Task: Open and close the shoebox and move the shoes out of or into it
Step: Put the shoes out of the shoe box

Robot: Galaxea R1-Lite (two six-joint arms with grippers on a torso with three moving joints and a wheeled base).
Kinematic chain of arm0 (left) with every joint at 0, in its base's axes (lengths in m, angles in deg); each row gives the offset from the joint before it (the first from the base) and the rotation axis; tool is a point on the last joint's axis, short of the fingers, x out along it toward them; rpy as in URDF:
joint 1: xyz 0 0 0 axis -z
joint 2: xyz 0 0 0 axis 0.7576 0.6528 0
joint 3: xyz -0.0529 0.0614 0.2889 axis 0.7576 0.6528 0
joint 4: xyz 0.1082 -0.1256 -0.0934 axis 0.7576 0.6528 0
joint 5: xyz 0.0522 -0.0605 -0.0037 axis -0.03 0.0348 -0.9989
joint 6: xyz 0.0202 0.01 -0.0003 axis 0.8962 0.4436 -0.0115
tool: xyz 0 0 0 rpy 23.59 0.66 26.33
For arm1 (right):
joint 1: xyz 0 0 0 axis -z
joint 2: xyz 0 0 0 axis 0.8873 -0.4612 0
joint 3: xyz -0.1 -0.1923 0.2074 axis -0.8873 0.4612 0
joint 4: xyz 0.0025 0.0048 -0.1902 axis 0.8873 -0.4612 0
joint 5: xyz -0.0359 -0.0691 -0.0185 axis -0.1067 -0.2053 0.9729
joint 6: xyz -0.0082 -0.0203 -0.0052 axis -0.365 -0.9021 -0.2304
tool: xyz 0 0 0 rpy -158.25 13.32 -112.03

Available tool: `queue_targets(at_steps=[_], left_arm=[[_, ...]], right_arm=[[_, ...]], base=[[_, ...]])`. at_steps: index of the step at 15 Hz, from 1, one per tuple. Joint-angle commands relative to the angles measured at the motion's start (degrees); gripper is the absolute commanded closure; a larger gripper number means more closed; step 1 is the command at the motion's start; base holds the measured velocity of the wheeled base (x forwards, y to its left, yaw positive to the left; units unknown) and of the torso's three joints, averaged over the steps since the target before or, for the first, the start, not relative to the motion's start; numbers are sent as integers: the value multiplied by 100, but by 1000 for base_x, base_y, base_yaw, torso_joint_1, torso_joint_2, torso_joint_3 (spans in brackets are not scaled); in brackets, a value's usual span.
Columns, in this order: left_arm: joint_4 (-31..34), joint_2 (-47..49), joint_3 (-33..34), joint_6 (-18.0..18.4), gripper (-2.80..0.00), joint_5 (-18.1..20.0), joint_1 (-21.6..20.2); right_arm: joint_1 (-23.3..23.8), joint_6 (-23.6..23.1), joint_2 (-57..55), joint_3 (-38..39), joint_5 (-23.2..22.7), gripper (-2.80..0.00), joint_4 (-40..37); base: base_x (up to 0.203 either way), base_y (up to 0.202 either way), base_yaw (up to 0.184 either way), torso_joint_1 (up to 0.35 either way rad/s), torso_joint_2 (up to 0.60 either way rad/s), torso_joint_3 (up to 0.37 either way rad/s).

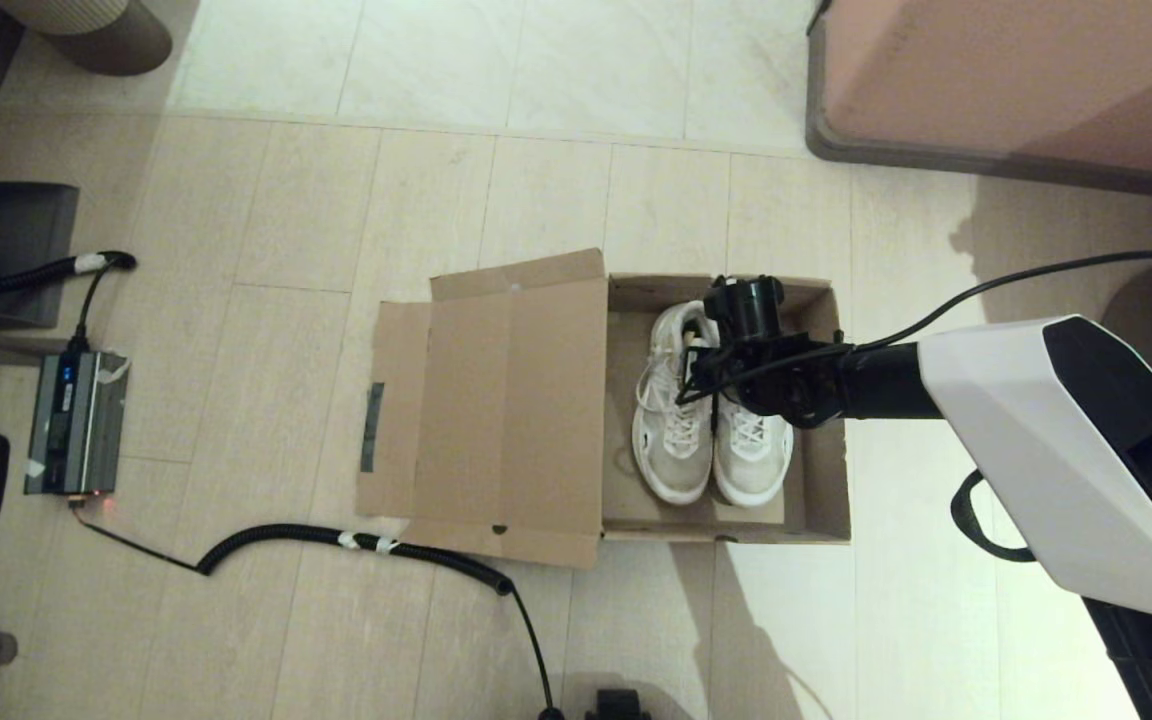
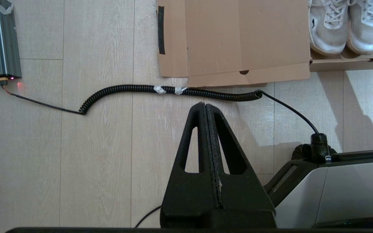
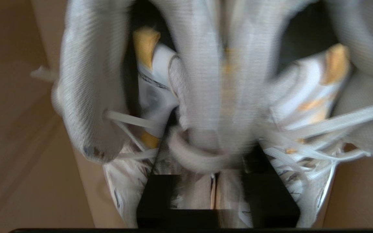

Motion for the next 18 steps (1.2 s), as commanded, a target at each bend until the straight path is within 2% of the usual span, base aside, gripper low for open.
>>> queue_targets(at_steps=[1, 9, 13, 18], left_arm=[[-2, 7, 44, 2, 0, -1, -2], [-2, 7, 44, 2, 0, -1, -2], [-2, 7, 44, 2, 0, -1, -2], [-2, 7, 44, 2, 0, -1, -2]], right_arm=[[31, -3, -172, -214, 78, 0, 28], [9, -125, 88, -192, 272, 0, -33], [-54, -129, 778, -159, 427, 0, -689], [-109, -148, 1482, -177, 510, 0, -1095]], base=[[0, 0, 0, 0, 0, 0], [0, 0, 0, 0, 0, 0], [0, 0, 0, 0, 0, 0], [0, 0, 0, 0, 0, 0]])
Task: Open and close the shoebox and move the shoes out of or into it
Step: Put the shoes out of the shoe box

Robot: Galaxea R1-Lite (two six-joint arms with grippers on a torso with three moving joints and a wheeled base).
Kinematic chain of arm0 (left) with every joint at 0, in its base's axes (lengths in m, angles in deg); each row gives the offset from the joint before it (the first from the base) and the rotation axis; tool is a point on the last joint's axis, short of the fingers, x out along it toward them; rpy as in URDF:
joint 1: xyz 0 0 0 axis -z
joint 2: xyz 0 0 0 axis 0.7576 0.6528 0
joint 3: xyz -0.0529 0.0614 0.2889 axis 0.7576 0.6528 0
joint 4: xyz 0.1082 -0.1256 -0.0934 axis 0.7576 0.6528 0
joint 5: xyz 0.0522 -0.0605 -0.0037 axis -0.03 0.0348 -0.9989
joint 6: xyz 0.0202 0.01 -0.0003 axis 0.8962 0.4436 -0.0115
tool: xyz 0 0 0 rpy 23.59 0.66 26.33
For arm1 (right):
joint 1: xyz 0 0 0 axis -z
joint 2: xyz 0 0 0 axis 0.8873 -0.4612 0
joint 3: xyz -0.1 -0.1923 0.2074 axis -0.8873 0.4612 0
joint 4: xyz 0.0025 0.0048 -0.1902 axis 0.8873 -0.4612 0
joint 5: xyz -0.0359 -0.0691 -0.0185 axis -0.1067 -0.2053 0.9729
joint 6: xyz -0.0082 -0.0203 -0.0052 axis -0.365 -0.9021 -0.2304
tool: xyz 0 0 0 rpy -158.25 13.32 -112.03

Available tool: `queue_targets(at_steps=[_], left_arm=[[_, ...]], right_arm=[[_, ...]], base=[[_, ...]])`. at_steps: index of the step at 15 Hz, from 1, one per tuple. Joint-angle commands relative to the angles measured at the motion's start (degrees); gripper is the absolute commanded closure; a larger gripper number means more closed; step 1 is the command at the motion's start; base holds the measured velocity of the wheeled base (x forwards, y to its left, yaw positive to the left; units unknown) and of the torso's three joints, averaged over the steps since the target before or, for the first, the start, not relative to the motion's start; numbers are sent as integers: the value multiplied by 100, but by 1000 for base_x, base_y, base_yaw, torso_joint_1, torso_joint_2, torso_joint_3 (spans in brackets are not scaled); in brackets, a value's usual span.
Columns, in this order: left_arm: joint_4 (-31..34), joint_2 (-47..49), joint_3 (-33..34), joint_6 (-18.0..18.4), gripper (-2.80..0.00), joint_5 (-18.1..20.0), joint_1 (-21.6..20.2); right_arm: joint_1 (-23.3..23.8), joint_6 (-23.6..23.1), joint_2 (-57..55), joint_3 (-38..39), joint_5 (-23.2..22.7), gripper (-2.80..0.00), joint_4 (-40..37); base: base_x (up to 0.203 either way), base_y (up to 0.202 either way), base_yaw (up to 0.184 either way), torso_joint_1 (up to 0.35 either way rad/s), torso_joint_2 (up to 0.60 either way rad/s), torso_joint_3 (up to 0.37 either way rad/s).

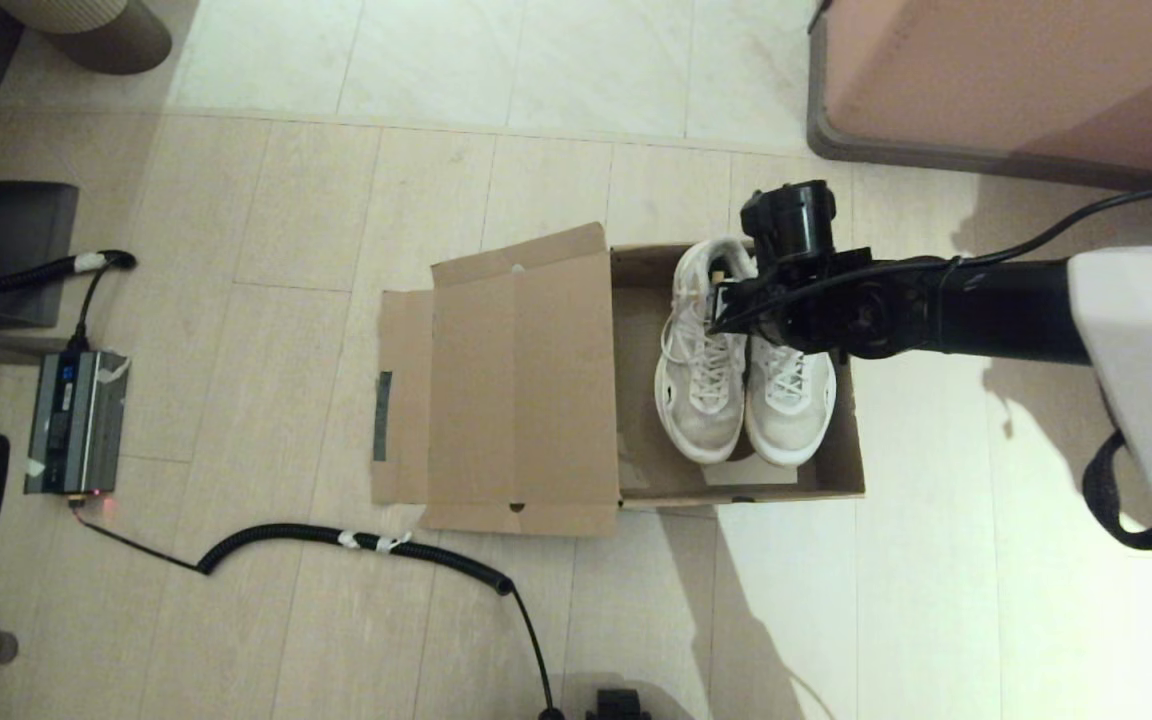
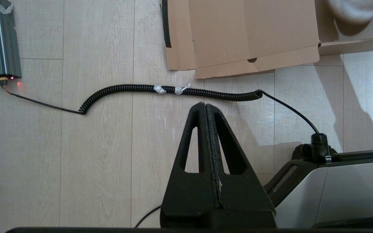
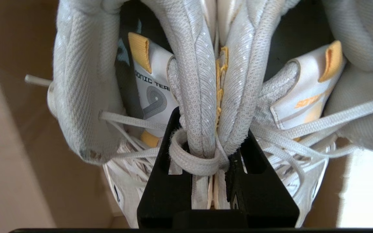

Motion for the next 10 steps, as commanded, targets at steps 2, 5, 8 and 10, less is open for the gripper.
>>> queue_targets(at_steps=[2, 5, 8, 10], left_arm=[[-2, 7, 44, 2, 0, 2, -2], [-2, 7, 44, 2, 0, 2, -2], [-2, 7, 44, 2, 0, 2, -2], [-2, 7, 44, 2, 0, 2, -2]], right_arm=[[5, -1, 508, -18, 56, 0, -37], [58, 3, 824, -19, 71, 0, -223], [343, -7, 1074, -35, 149, 0, -244], [707, -23, 1246, -26, 265, 0, -236]], base=[[0, 0, 0, 0, 0, 0], [0, 0, 0, 0, 0, 0], [0, 0, 0, 0, 0, 0], [0, 0, 0, 0, 0, 0]])
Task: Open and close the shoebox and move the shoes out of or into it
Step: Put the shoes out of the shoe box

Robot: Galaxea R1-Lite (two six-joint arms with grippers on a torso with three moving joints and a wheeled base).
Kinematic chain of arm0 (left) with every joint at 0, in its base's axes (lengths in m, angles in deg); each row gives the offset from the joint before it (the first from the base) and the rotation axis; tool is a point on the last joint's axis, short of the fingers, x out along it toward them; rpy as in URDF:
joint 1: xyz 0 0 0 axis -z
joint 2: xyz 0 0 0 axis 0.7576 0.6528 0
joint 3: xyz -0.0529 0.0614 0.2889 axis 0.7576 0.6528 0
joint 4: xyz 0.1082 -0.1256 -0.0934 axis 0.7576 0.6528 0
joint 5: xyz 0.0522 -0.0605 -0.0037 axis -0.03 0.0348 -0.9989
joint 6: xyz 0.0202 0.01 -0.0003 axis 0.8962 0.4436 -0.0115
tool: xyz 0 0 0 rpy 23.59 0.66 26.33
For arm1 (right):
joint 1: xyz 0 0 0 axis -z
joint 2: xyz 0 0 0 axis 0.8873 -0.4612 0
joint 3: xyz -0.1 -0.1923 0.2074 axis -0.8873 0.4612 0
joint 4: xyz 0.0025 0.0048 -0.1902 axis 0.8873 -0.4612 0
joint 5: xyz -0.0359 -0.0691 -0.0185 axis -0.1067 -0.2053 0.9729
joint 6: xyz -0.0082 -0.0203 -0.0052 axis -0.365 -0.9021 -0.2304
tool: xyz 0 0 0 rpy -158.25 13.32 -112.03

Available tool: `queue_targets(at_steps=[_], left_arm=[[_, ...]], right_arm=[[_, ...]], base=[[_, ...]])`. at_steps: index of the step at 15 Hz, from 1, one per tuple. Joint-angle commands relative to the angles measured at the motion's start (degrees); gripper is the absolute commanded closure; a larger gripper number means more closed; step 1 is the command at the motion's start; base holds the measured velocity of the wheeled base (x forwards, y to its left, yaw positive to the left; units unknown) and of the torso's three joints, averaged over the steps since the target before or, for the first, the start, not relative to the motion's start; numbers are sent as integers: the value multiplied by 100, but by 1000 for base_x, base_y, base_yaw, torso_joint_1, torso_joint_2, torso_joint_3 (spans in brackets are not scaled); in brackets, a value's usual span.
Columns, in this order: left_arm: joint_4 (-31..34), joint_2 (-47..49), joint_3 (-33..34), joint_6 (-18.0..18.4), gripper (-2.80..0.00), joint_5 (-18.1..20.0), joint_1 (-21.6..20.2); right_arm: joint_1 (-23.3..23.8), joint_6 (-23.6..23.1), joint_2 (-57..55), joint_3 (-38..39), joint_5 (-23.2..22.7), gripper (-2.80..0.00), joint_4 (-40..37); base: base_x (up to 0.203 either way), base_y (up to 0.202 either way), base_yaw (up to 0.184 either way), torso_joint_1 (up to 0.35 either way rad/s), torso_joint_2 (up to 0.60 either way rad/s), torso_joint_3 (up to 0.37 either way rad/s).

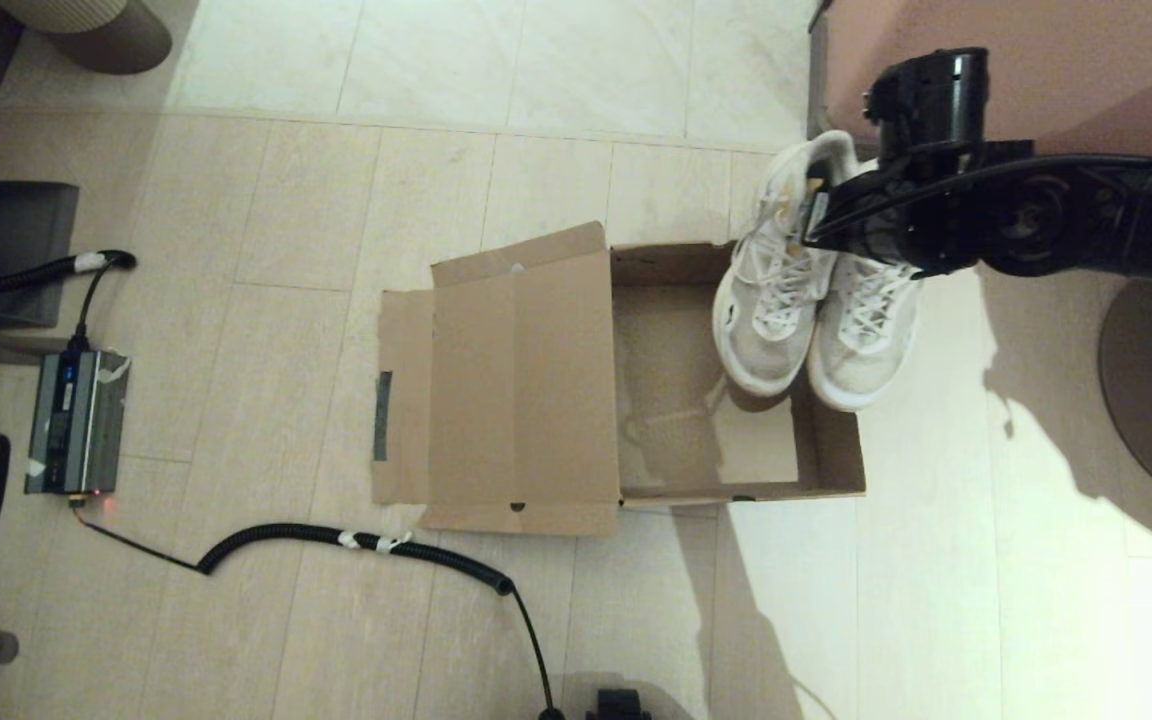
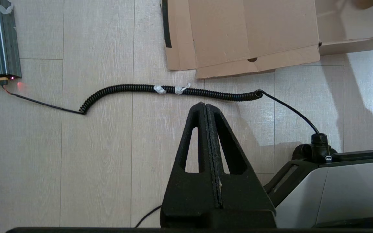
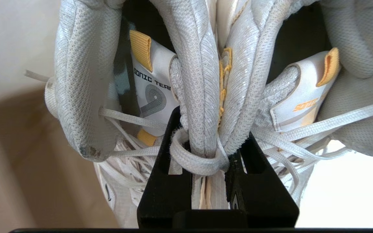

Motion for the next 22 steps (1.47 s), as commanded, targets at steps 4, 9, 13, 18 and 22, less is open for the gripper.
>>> queue_targets(at_steps=[4, 9, 13, 18, 22], left_arm=[[-2, 7, 44, 2, 0, 1, 0], [-2, 7, 44, 2, 0, 1, -2], [-2, 7, 44, 2, 0, 1, -2], [-2, 7, 44, 2, 0, 1, -2], [-2, 7, 44, 2, 0, 1, -2]], right_arm=[[977, -16, 408, 40, -36, 0, -3], [2304, -239, 537, 439, -794, 0, 11], [2744, -307, 89, 818, -1236, 0, 232], [2861, -711, -854, 1094, -2048, 0, 1428], [2859, -951, -1277, 1187, -2812, 0, 1991]], base=[[0, 0, 0, 0, 0, 0], [0, 0, 0, 0, 0, 0], [0, 0, 0, 0, 0, 0], [0, 0, 0, 0, 0, 0], [0, 0, 0, 0, 0, 0]])
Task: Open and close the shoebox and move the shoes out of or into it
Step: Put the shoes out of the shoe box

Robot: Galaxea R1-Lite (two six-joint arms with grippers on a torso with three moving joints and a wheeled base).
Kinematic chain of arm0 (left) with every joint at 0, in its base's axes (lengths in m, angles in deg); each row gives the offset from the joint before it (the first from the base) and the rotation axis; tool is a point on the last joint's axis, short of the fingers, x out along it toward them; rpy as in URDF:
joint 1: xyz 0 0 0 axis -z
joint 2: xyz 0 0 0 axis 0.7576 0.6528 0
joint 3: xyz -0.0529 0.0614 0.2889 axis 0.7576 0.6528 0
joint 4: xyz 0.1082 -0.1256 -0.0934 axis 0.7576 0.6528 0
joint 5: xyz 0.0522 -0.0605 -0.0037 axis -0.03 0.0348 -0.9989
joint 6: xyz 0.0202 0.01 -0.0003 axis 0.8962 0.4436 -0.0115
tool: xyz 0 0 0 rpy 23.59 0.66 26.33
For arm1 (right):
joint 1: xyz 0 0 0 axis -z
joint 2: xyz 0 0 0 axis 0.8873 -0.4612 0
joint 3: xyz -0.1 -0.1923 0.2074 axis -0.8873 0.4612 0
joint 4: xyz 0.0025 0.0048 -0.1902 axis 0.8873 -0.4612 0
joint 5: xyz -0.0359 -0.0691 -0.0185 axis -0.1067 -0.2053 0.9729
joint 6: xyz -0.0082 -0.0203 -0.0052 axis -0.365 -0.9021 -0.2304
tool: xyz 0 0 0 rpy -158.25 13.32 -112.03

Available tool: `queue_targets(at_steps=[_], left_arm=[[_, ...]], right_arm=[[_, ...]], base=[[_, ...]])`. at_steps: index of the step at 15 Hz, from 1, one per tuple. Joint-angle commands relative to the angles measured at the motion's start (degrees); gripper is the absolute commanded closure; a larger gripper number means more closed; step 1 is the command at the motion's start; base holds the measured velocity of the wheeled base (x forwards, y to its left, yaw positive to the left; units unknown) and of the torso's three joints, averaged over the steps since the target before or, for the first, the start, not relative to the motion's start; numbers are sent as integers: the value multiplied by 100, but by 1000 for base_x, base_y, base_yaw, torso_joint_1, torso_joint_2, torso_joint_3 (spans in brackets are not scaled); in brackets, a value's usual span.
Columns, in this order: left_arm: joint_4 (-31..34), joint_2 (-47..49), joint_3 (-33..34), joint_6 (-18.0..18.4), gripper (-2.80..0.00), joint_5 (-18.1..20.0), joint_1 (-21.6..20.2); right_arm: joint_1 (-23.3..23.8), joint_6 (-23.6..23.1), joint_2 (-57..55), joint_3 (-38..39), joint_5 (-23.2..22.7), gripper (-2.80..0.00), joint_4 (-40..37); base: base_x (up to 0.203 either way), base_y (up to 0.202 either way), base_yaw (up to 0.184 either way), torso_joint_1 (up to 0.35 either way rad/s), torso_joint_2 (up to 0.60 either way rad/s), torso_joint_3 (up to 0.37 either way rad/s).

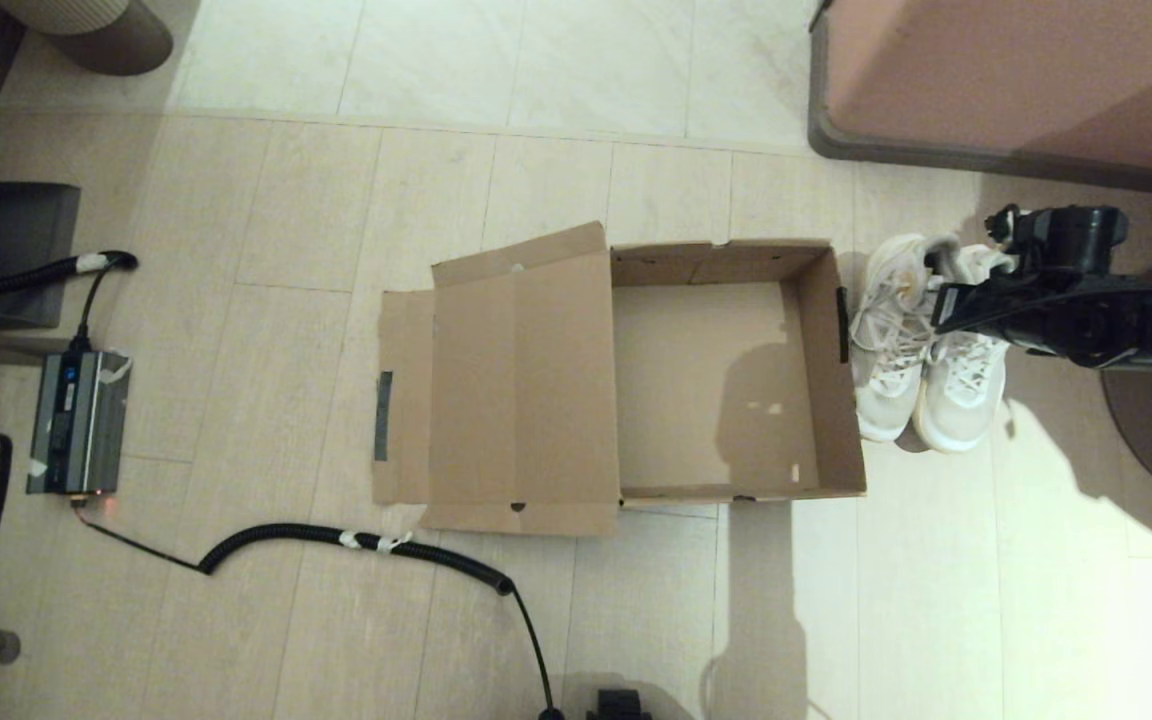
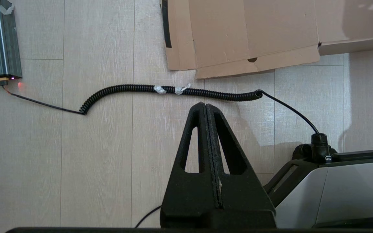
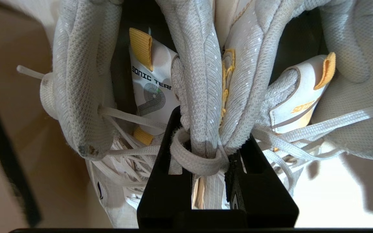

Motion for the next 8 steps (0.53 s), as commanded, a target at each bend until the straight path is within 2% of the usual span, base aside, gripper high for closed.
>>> queue_targets(at_steps=[1, 5, 6, 8], left_arm=[[-2, 7, 44, 2, 0, 1, -2], [-2, 7, 44, 2, 0, 1, -2], [-2, 7, 44, 2, 0, 1, -2], [-2, 7, 44, 2, 0, 1, -2]], right_arm=[[-2, -14, -294, 21, -12, 0, 62], [-32, -7, -506, 206, 4, 0, 464], [-58, 1, -499, 252, -5, -280, 494], [-122, 10, -481, 289, 18, -280, 497]], base=[[0, 0, 0, 0, 0, 0], [0, 0, 0, 0, 0, 0], [0, 0, 0, 0, 0, 0], [0, 0, 0, 0, 0, 0]])
